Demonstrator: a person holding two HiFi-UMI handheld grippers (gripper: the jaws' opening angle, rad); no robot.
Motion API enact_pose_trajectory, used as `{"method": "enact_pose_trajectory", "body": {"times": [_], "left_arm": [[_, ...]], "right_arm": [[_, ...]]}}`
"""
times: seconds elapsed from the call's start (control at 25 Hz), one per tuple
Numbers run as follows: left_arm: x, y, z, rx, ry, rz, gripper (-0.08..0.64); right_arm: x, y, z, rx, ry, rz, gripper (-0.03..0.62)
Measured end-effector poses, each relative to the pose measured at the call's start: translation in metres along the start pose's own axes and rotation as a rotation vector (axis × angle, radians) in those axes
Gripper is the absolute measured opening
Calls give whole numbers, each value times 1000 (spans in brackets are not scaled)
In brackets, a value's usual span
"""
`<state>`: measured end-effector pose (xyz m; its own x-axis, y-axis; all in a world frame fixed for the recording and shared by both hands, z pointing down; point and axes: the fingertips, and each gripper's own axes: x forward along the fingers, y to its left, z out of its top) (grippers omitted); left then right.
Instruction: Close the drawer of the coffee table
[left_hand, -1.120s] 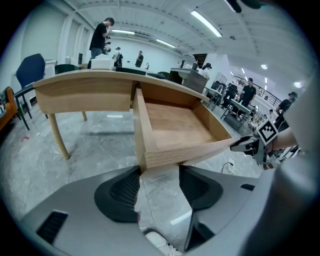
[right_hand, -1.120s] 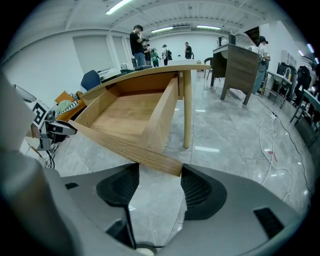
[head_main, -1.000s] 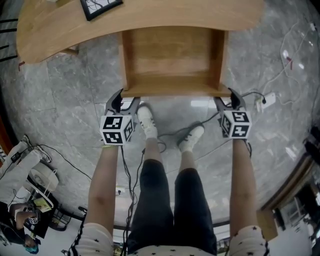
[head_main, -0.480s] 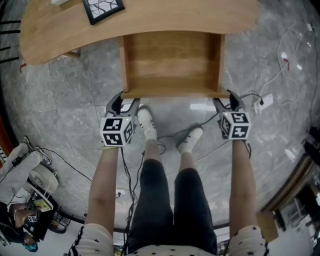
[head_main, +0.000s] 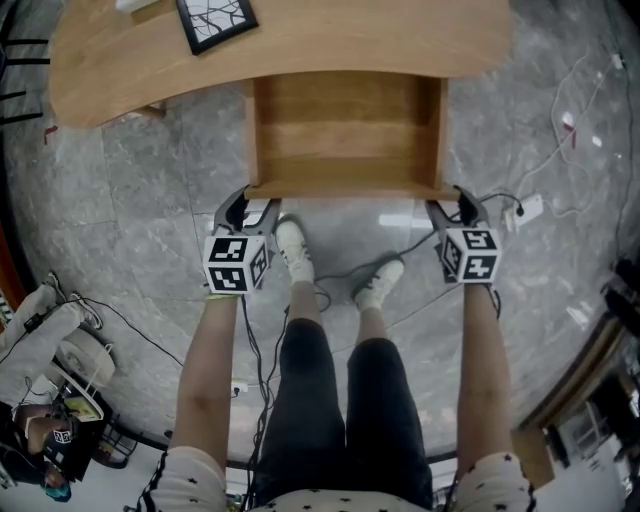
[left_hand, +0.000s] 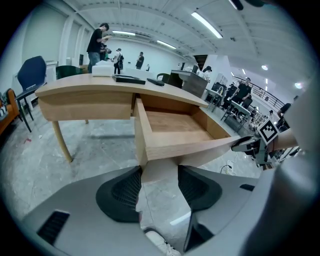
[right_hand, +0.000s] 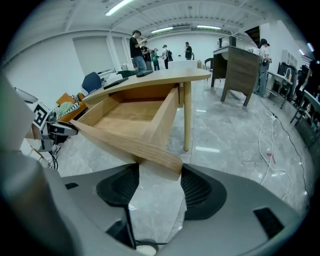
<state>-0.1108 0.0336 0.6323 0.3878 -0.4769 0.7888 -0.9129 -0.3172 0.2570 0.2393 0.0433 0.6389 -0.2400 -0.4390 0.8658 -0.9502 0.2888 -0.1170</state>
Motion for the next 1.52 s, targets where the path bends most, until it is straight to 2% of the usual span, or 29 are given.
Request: {"method": "enact_pose_trajectory", "body": {"times": [0.96,1.2,1.52], "left_arm": [[-2,-2,2,-1,25,14,239],[5,1,16,-8,-2,23,239],[10,3,22,-10,7,25,238]], "right_arm": [[-3,-2,2,9,-3,2,272],[4,-9,20,-7,-17,3,272],[8,-13,27,-10,-18,3,272]]}}
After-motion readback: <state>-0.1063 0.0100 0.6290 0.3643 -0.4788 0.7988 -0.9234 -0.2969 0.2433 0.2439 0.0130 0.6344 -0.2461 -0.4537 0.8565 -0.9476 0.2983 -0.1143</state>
